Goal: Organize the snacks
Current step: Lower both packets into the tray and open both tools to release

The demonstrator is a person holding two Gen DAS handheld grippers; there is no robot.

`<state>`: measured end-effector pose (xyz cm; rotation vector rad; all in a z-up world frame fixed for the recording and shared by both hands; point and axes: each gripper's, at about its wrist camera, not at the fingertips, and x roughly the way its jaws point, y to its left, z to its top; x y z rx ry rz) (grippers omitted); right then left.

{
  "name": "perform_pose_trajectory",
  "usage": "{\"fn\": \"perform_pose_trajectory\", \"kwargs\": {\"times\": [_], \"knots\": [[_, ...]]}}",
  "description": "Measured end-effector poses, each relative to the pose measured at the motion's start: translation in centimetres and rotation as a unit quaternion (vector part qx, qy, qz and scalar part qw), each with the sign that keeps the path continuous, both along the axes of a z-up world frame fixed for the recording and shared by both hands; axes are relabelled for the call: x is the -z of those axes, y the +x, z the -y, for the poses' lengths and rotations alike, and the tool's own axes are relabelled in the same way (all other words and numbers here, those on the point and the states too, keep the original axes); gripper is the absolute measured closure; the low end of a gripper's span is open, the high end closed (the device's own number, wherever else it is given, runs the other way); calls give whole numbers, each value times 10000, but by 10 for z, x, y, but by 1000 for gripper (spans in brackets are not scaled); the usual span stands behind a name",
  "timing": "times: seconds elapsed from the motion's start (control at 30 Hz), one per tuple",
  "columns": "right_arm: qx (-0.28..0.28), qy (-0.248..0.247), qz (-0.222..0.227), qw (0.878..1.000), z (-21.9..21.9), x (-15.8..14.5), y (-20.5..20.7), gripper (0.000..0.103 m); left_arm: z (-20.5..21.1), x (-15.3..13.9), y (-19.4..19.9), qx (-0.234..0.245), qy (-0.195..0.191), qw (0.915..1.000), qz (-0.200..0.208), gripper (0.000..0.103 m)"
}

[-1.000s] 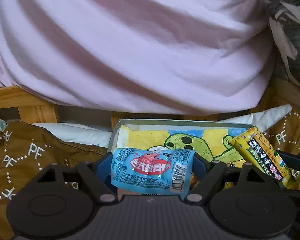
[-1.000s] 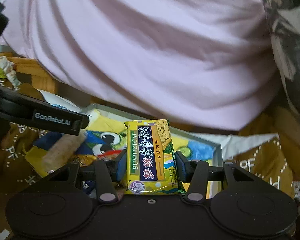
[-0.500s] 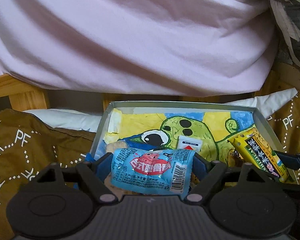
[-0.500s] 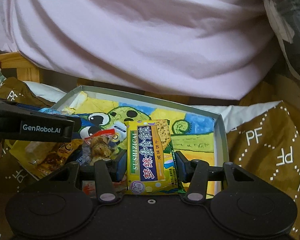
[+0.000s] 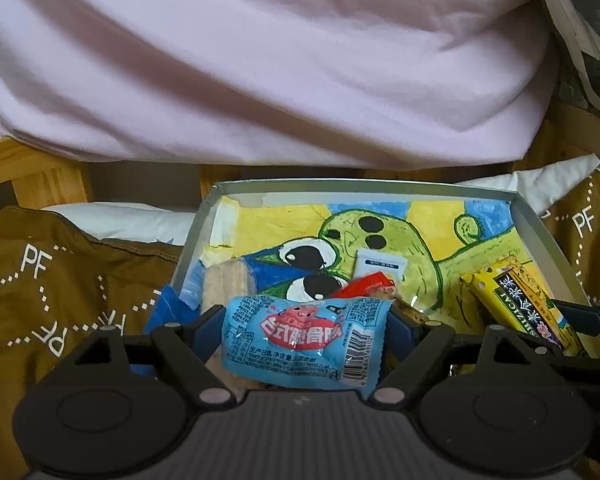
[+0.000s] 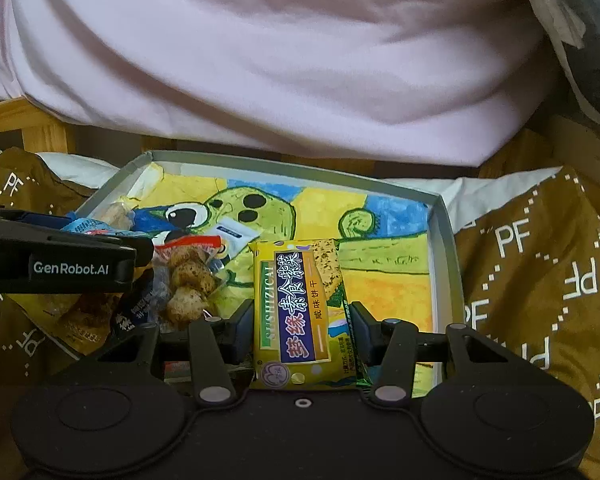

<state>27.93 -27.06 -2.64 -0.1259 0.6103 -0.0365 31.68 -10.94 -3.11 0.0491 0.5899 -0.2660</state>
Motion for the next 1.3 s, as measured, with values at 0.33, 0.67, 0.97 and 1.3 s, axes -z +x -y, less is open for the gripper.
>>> {"fn": "perform_pose_trajectory", "kwargs": {"times": [0.33, 0.67, 0.97, 1.3], "knots": [[56, 141, -146, 9998, 4, 4, 1, 52, 4, 8, -3, 72, 151, 9998, -68, 17], [64, 155, -157, 9997, 6, 3, 1, 51, 5, 10, -3, 93, 209, 9997, -73, 16], [56, 143, -173, 9997, 5, 4, 2, 51, 7, 11, -1, 79, 228, 9996, -146, 14], [19, 116, -126, 9999, 4, 5, -1, 44, 5, 10, -1, 30, 138, 9997, -182, 10]]}}
